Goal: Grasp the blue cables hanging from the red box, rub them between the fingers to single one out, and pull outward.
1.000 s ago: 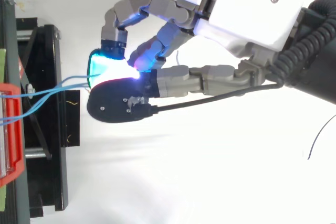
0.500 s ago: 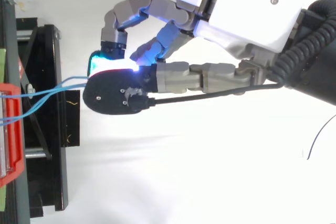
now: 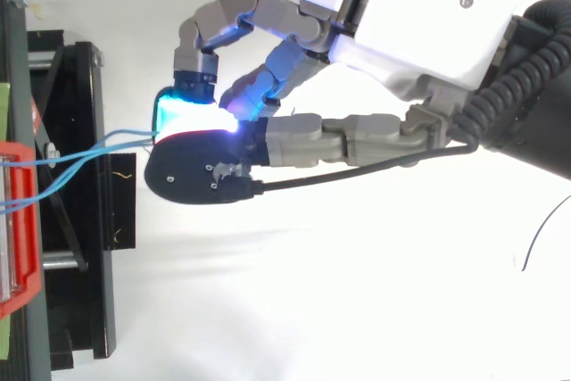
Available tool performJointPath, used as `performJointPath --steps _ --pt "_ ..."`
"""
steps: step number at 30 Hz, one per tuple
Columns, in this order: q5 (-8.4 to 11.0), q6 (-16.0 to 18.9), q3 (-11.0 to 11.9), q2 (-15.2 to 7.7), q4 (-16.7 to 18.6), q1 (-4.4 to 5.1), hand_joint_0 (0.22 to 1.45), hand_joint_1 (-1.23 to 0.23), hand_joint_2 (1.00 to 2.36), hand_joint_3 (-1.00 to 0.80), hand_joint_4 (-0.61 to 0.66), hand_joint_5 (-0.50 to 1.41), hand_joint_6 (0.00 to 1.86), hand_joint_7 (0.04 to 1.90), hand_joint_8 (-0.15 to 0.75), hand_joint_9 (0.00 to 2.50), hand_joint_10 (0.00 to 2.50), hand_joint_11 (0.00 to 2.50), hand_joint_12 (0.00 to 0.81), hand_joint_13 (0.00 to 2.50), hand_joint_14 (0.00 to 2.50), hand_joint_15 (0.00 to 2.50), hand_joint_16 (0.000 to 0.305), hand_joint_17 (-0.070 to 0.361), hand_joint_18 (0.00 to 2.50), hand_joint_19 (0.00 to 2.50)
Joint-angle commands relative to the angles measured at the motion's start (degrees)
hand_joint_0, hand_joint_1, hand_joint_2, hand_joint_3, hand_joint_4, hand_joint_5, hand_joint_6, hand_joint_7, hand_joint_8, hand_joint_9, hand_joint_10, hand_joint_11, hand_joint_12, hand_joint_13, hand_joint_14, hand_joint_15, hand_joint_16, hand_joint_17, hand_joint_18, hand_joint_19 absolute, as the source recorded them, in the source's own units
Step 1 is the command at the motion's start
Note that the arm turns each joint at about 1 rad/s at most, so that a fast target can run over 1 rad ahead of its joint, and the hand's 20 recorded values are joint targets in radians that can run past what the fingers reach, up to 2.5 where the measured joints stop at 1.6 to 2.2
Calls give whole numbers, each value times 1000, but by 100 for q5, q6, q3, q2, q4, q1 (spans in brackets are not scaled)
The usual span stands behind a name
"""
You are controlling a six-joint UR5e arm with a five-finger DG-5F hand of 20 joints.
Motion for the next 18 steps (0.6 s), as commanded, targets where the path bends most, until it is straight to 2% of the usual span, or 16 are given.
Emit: performJointPath --steps 1,18 --pt "0 0 0 -1 0 1 601 -786 1018 -76 202 -130 897 1067 376 1024 13 564 450 853 16 453 52 118 737 399" --pt "0 106 0 -1 -88 10 617 -818 1016 -126 163 -149 907 1034 354 950 13 569 438 778 15 459 52 117 685 417"
